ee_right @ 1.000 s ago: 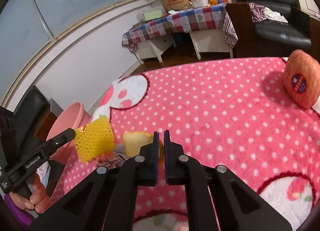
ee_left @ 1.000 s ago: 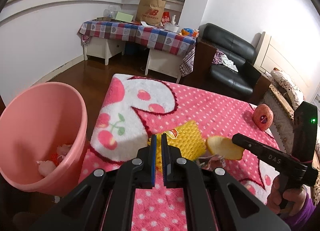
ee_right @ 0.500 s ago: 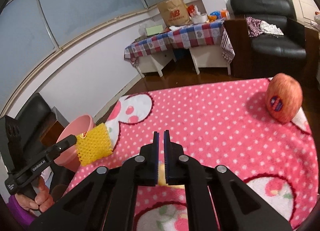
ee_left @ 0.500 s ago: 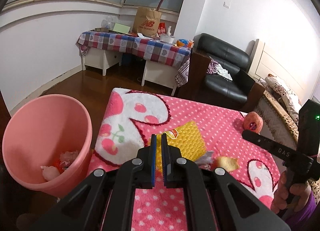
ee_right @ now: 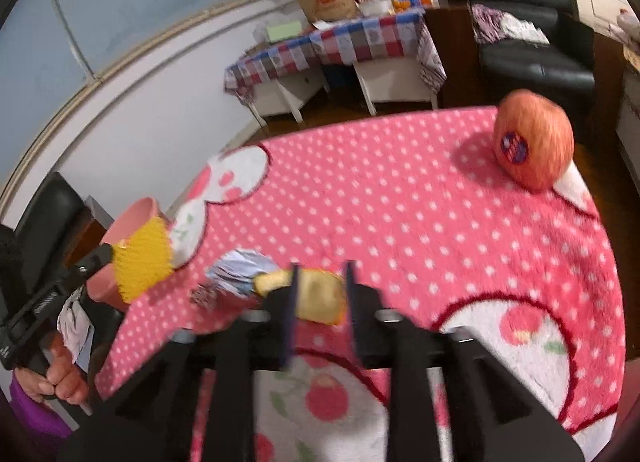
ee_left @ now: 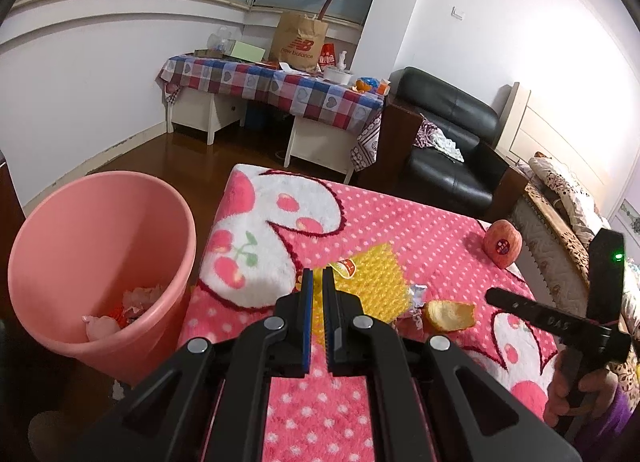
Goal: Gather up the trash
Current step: 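Grasp the orange peel with the right tool while the left tool holds the yellow net, then carry the net and peel over the pink bucket and open both tools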
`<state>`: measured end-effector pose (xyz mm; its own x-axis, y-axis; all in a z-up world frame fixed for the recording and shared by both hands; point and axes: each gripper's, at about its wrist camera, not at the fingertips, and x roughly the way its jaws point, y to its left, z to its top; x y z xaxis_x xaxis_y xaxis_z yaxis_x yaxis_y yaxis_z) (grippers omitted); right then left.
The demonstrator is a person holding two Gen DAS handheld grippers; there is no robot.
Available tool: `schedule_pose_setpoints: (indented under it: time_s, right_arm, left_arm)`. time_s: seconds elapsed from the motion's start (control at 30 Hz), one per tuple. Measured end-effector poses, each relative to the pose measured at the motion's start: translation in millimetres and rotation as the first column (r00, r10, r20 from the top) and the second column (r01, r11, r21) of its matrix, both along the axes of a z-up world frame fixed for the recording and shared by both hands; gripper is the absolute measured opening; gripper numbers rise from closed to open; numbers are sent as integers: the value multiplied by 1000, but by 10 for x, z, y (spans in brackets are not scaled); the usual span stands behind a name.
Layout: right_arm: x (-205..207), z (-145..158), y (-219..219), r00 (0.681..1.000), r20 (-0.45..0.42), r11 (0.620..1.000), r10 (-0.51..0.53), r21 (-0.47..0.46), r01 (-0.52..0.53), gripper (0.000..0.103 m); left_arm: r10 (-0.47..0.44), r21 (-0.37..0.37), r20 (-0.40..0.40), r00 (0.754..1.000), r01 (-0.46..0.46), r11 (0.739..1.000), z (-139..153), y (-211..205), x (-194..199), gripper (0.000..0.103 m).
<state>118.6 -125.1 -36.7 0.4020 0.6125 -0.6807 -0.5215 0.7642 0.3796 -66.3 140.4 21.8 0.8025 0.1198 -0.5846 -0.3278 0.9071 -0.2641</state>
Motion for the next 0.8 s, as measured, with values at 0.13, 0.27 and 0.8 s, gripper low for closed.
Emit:
schedule_pose_setpoints:
  time_s: [0.13,0.27,0.8]
  right_arm:
    - [60,-189,-37,998,-60,1000,-18,-12,17,40]
    - [76,-324,27,997,-77,999,-18,-52,14,40]
    - [-83,94,178,997,71,1000,6,-11,-5,5]
  left_arm:
    - [1,0,-4,1000,-1,1000,-23,-3,-6,4]
    - [4,-15,-13,1000,-4,1000,-77,20,-9,4]
    - [47,-14,33,998,-47,999,-10,149,-118,4]
